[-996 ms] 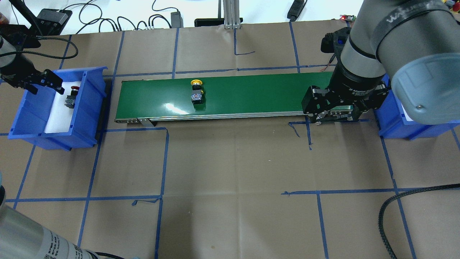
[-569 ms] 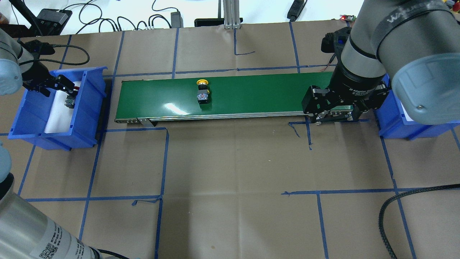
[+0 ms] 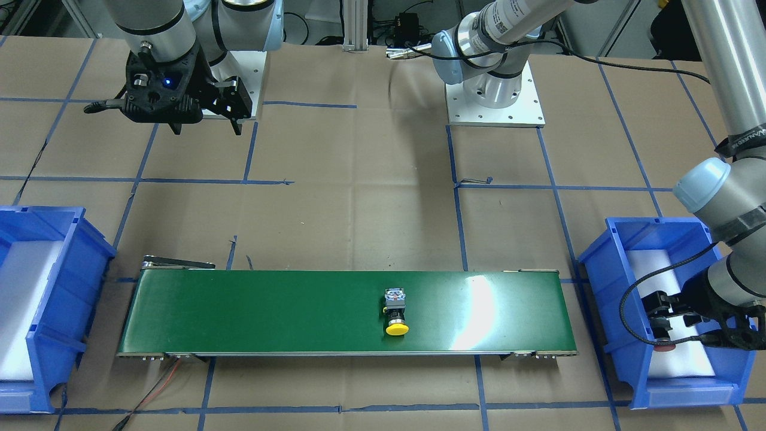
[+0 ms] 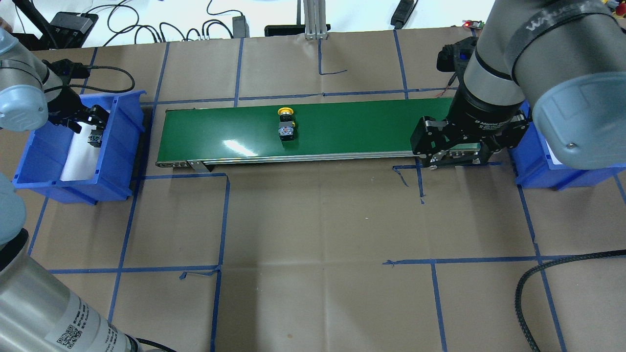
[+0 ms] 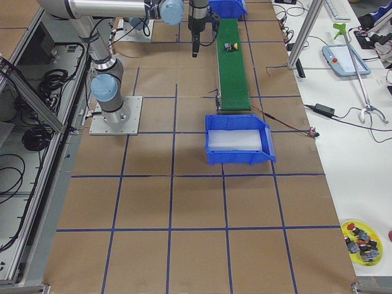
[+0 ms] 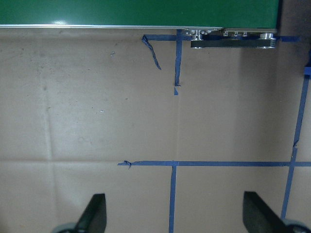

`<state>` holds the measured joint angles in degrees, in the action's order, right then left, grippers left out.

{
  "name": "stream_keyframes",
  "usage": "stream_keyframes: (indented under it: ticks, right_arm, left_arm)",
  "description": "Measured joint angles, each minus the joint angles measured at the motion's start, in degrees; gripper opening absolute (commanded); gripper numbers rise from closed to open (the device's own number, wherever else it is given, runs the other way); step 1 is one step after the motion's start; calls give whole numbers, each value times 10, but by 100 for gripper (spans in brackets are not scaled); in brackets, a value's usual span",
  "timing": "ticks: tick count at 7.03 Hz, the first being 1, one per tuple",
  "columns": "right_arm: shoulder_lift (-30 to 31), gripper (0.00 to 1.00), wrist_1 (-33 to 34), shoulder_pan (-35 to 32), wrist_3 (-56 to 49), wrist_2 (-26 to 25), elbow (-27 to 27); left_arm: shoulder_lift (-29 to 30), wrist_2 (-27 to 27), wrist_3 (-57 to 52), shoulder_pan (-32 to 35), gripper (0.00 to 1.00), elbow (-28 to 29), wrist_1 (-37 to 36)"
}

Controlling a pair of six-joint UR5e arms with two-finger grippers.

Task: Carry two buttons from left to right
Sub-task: 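Lower the left gripper and grasp the red button, lifting it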

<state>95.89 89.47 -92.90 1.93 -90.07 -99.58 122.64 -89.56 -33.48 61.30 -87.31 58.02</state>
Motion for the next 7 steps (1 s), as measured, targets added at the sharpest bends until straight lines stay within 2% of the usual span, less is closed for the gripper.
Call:
stream_keyframes:
  ticks: [2,4,6,7]
  right_arm:
    - [0,100,0,0,0,0,0]
    - [0,100,0,0,0,1,0]
    - [0,100,0,0,0,0,0]
    - [0,100,0,0,0,0,0]
  left_arm:
    - [9,0,0,-3,58,4,-4]
    - [15,0,1,-4,37,9,-6]
    - [20,1,2,-4,6,10,-6]
    - [20,1,3,-4,3,13,-3]
